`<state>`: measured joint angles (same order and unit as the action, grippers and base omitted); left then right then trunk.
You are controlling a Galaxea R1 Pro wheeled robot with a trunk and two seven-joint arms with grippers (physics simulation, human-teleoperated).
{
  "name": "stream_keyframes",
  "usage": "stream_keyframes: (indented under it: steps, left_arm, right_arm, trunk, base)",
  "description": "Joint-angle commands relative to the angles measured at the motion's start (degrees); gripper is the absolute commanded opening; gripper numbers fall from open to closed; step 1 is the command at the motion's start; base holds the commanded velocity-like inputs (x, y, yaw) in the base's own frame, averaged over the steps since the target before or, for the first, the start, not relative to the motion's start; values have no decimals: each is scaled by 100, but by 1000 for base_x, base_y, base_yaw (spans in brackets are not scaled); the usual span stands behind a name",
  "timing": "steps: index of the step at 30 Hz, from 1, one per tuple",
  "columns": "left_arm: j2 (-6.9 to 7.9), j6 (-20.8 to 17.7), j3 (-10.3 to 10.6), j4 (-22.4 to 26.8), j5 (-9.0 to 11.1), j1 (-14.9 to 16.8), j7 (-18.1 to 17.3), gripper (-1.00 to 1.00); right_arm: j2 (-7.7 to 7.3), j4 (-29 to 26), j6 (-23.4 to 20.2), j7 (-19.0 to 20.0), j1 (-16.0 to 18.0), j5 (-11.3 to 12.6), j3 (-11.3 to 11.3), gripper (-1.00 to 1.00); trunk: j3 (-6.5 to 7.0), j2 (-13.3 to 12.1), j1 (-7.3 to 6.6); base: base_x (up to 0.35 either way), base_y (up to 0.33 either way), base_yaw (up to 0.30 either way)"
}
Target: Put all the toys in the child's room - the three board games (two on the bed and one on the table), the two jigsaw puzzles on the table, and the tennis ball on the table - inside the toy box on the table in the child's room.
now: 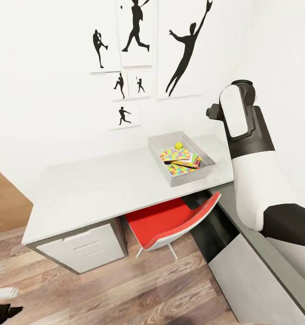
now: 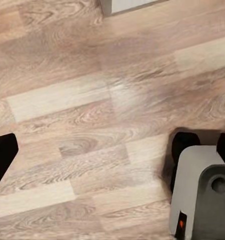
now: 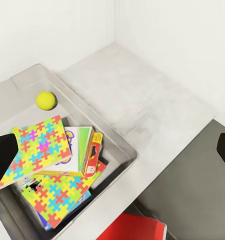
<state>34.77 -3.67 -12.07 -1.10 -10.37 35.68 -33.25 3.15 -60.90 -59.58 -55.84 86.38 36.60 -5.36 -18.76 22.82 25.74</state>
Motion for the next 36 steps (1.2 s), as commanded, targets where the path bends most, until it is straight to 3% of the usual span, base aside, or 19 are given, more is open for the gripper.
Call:
stream_keyframes:
  steps: [1, 2, 6, 9, 11, 13, 22, 36]
  left_arm:
    - [-122, 16, -76, -13, -41, -67, 150, 100]
    - [-314, 106, -76, -16, -58, -207, 463, 100]
    - [-782, 275, -76, -23, -81, -480, 1468, 100]
    - [-1063, 313, -76, -27, -86, -654, 2248, 100]
    - [-1173, 322, -76, -29, -87, -726, 2497, 100]
    - [-1376, 336, -76, -26, -88, -871, 2854, 100]
    - [-1833, 349, -76, -25, -96, -1190, 3152, 100]
    - [-2058, 336, -76, -30, -100, -1390, 3166, 100]
  right_arm:
    - [-1, 0, -22, -58, 6, 53, -8, 100]
    - [0, 0, -21, -58, 6, 52, -8, 100]
    - [-4, 0, -21, -73, 3, 51, -9, 100]
    - [-6, 0, -25, -158, -8, 56, -9, 100]
    - [-7, 0, -26, -191, -11, 57, -9, 100]
    - [-7, -6, -27, -229, -25, 58, -9, 100]
    - [-11, -10, -24, -259, -115, 51, -9, 100]
    - [-274, -8, -10, -261, -233, 44, -12, 100]
  trunk:
    - [0, 10, 4]
    - [9, 10, 4]
    - [45, 10, 4]
    - [73, 10, 4]
    - [91, 10, 4]
    - [109, 10, 4]
    - [191, 10, 4]
    - [319, 10, 4]
  base:
    - [0, 0, 0]
    - [0, 0, 0]
    - [0, 0, 0]
    - [0, 0, 0]
    - [0, 0, 0]
    - [0, 0, 0]
    - [0, 0, 0]
    - [0, 0, 0]
